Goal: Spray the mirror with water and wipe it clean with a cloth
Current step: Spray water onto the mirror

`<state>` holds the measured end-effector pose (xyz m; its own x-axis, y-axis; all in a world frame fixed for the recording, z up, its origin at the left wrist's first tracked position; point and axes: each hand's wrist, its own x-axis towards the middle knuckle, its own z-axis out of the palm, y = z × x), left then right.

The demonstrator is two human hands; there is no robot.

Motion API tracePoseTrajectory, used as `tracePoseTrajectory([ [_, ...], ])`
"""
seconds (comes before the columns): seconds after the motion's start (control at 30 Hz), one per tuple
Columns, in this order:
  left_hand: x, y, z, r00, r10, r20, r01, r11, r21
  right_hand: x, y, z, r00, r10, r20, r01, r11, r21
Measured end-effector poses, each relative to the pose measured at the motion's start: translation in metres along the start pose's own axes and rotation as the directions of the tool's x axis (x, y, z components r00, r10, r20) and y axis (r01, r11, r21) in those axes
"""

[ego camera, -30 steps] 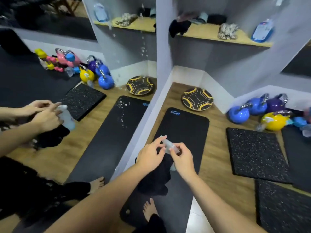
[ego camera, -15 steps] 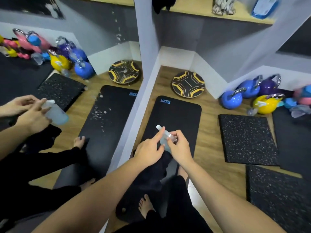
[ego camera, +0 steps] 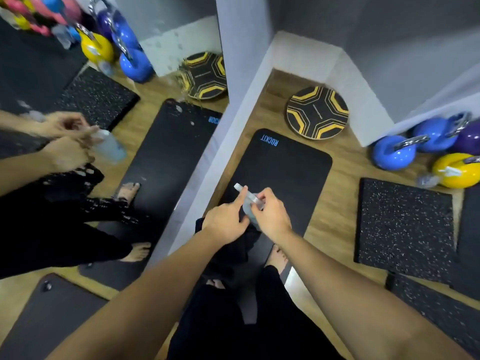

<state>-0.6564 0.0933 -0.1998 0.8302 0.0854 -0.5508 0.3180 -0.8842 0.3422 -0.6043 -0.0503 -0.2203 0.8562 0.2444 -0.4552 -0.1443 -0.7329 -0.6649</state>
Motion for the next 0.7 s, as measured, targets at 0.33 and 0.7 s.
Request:
tracePoseTrajectory([
  [0.33, 0.12, -0.058, 0.071, 0.978, 0.009, 0.21, -0.027, 0.996, 0.082, 0.106, 0.074, 0.083, 0.996, 0.085, 0.025, -0.084, 0.996, -0.03],
  [0.7, 0.226, -0.15, 0.179, 0.982, -0.037, 0.183, 0.019, 0.995, 0.102, 0.209, 0.152, 0.23, 0.983, 0.174, 0.055, -0.177, 0.982, 0.064],
])
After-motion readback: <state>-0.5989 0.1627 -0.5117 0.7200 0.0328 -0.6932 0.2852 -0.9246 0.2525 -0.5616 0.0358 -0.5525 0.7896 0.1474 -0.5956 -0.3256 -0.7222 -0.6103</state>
